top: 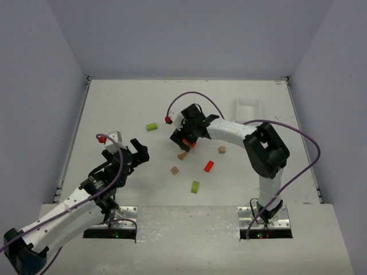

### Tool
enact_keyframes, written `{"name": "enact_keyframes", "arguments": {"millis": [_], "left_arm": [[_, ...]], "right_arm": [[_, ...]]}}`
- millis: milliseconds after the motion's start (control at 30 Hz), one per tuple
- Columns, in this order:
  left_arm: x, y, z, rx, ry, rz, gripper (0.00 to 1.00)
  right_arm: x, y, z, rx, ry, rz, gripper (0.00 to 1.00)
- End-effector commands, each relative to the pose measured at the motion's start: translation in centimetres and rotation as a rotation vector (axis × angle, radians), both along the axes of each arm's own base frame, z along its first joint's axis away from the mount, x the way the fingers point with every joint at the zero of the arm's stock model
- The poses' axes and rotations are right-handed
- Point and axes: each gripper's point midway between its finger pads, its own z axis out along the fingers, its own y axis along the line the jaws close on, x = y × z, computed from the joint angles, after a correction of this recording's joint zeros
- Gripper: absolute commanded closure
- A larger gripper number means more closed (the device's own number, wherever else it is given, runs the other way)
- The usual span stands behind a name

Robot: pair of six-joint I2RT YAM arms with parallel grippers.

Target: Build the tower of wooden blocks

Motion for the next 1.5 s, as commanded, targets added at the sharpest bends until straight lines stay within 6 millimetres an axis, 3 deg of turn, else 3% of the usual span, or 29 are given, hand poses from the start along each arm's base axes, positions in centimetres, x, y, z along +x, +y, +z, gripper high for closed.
{"name": "enact_keyframes", "arguments": {"millis": [0,233,400,700,800,933,1067,1100,1167,1233,1467], "left_arm": [[0.4,-0.3,1.0,-0.028,-0.039,-0.004,0.0],[0.4,-0.3,0.9,-0.026,-0.034,-0.004,0.0],[0.4,-0.3,1.0,-0.028,-0.036,-0.003,0.0],[0.4,-0.3,1.0,-0.031,-0.039,-0.001,0.0],[0.3,-0.2,1.0,-0.033,-0.04,0.003,0.0],[0.3,-0.1,1.1,-0.035,-0.042,0.009,0.0],[0.2,0.0,1.1,-0.04,-0.045,0.011,0.0],[0.2,0.0,1.1,-0.041,-0.046,0.011,0.0],[0.2,0.0,1.1,-0.043,-0.048,0.013,0.0],[0.3,0.0,1.1,-0.041,-0.048,0.016,0.0],[0.3,0.2,1.2,-0.034,-0.047,0.024,0.0]], "right_arm": [[1.5,0.3,0.1,0.016,-0.048,-0.066,0.25],[1.6,-0.4,-1.6,-0.029,-0.028,-0.118,0.29],[1.4,-0.6,-1.7,-0.02,-0.019,-0.137,0.48],[1.9,0.4,2.5,0.1,-0.081,-0.177,0.83],[2.4,0.4,4.5,0.15,-0.115,-0.24,0.89],[3.8,-1.7,6.1,0.179,-0.165,-0.428,0.92],[5.5,-6.6,6.3,0.208,-0.158,-0.673,0.93],[6.1,-8.4,6.1,0.216,-0.15,-0.745,0.93],[6.1,-9.3,5.2,0.225,-0.131,-0.792,0.94],[6.9,-11.7,3.5,0.195,-0.16,-0.87,0.93],[7.6,-14.3,0.5,0.111,-0.193,-1.02,0.89]]}}
